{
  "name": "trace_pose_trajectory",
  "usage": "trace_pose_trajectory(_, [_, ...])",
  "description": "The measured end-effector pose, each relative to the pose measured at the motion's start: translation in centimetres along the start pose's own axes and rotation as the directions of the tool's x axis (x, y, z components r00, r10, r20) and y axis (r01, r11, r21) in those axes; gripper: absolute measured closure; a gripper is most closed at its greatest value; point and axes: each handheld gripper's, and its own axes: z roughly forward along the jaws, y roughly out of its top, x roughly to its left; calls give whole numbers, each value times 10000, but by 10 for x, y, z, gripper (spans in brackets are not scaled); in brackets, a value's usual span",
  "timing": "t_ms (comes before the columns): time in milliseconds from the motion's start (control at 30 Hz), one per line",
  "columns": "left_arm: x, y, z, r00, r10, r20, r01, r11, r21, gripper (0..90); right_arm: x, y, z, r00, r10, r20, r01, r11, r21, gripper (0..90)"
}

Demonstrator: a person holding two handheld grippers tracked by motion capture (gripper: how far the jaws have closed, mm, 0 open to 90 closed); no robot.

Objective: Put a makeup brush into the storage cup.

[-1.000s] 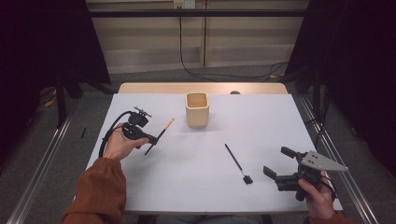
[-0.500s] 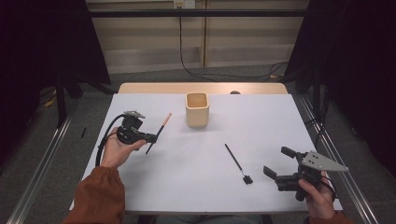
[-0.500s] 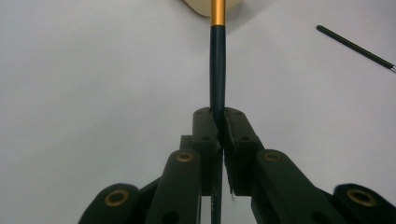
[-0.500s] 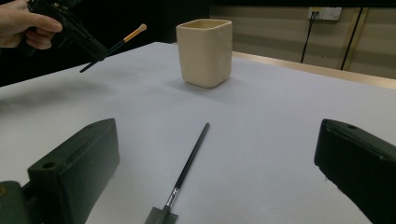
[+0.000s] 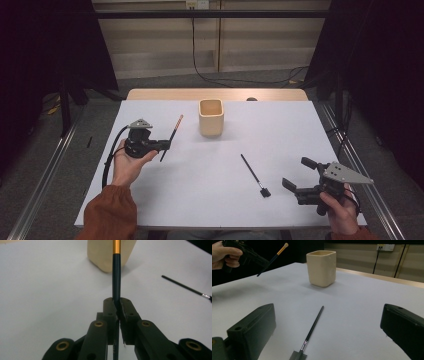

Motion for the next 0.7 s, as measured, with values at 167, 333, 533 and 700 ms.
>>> trace_pose_trajectory(167, [-2,0,-5,9999,-123,-72,117,9970,-767,841,0,0,0,10000,3,-13,-3,10000,0,0])
trace_pose_trajectory(333, [-2,-2,-10,9999,-156,-11,153,9895,-1439,840,0,0,0,10000,3,10,-3,10000,-42,0])
trace_pose_trajectory(533, [-7,-5,-11,9998,211,-3,-207,9786,-2046,841,0,0,0,10000,11,7,-11,10000,-11,0])
trace_pose_trajectory(700, [-10,-4,-10,9990,441,12,-425,9703,-2383,841,0,0,0,10000,11,-4,-11,10000,-24,0])
